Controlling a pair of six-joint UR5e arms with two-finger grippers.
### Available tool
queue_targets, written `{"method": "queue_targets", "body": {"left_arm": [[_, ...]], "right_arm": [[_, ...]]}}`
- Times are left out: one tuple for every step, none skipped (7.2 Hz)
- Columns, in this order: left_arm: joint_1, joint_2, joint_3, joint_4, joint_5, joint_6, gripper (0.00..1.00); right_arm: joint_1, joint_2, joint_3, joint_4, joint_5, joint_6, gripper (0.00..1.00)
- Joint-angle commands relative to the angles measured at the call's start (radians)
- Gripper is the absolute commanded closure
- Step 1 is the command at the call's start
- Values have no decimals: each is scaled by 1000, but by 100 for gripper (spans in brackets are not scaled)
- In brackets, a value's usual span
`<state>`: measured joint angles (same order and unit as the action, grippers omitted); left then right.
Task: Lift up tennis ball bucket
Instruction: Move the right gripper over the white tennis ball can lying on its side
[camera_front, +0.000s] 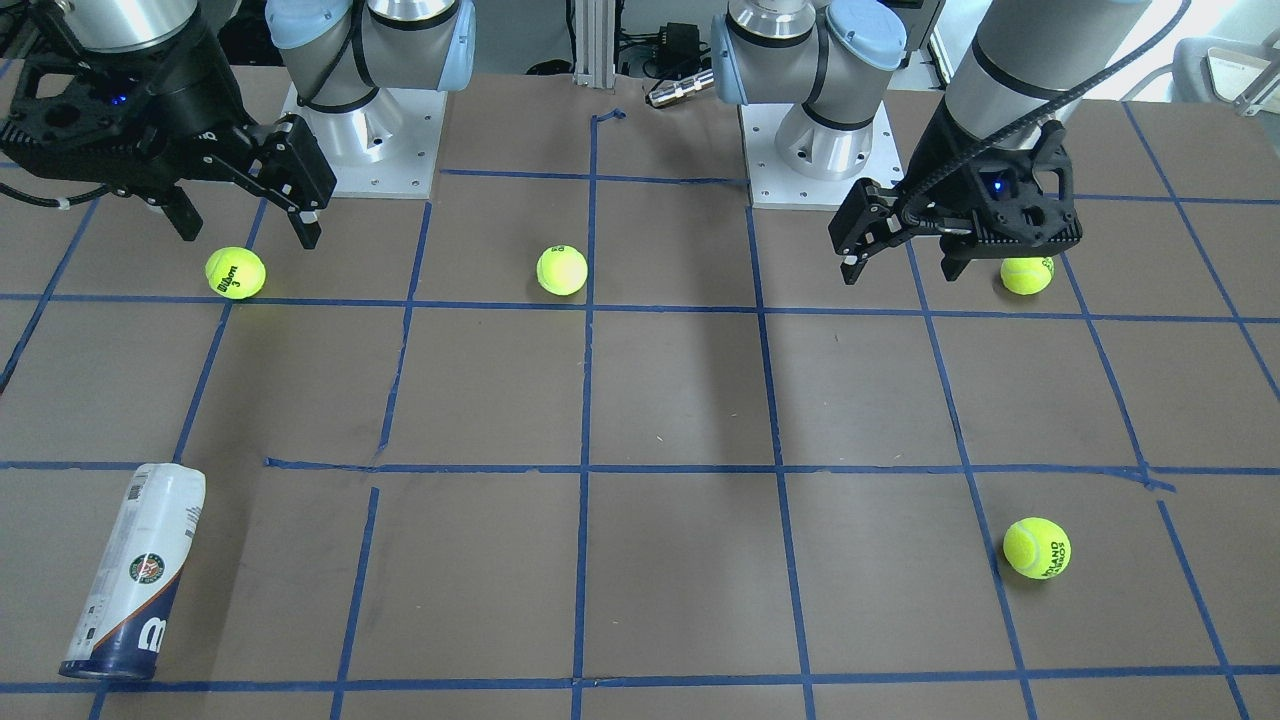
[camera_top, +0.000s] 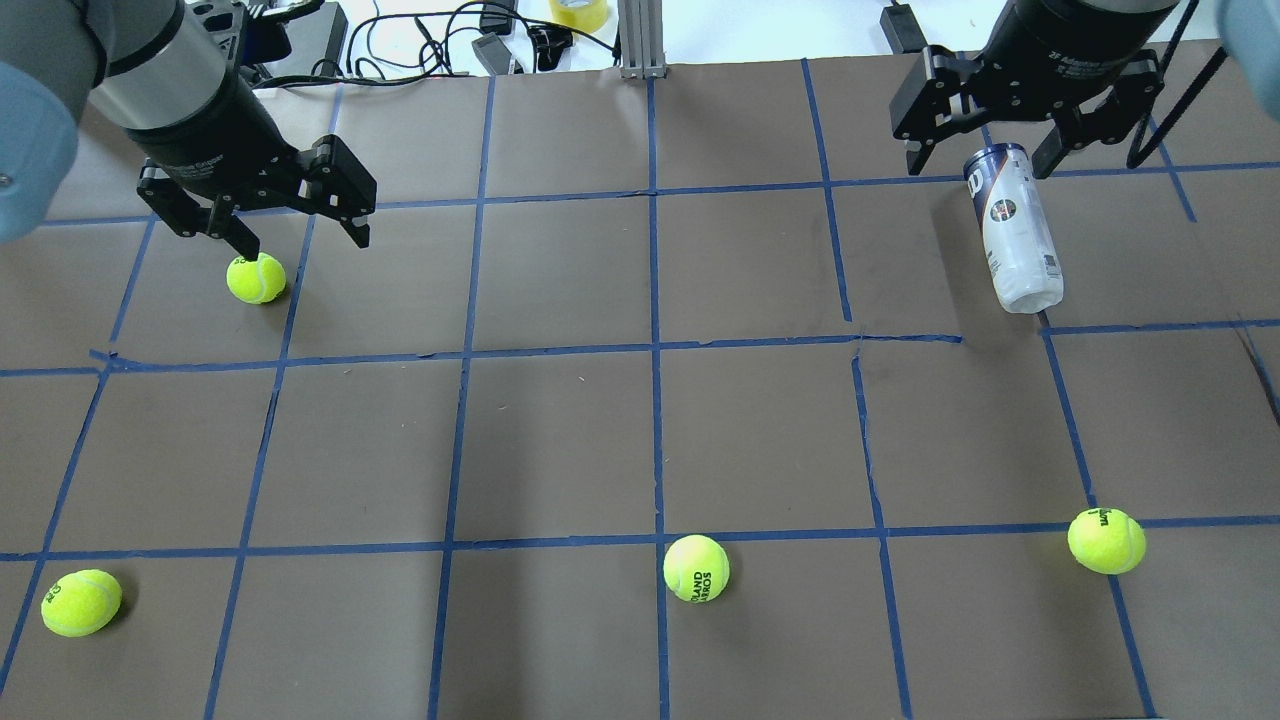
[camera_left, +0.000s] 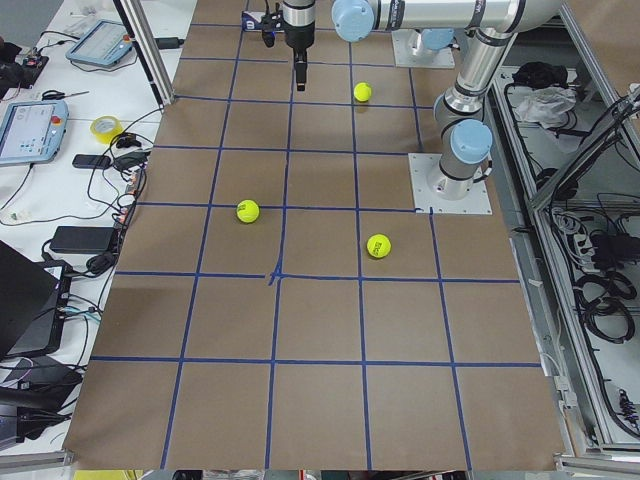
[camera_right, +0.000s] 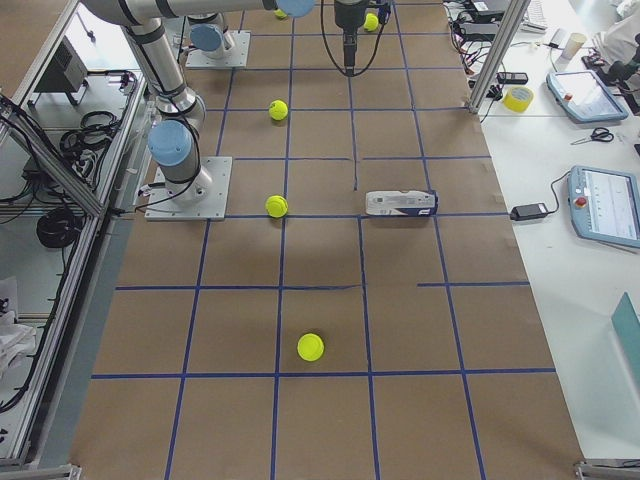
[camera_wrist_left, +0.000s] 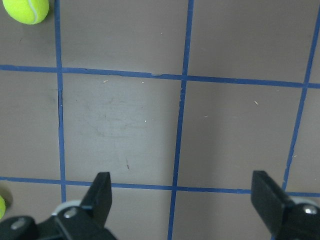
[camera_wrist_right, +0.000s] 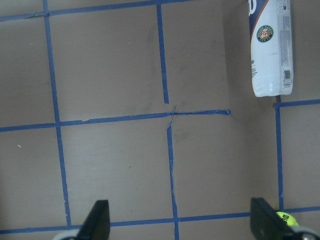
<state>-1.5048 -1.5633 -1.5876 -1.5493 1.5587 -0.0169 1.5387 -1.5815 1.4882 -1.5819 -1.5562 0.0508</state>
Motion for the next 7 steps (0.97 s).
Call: {"method": "queue_targets", "body": {"left_arm": [[0, -4, 0, 0, 0, -2, 0], [0, -3, 0, 2, 0, -2, 0], [0, -4, 0, 0, 0, -2, 0], [0, -6, 0, 3, 0, -2, 0], [0, -7, 0, 5, 0, -2, 0], [-2, -7, 0, 5, 0, -2, 0], [-2, -10, 0, 5, -2, -3, 0]], "right_arm": [[-35, 29, 7, -40, -39, -2, 0], [-95, 58, 4, -29, -41, -3, 0], [-129, 105, -3, -44, -33, -21, 0], [-152, 185, -22, -67, -35, -37, 0], [-190, 251, -40, -157, -42, -73, 0], [-209, 321, -52, -189, -41, -103, 0], [-216, 393, -68, -251, -45, -186, 0]]}}
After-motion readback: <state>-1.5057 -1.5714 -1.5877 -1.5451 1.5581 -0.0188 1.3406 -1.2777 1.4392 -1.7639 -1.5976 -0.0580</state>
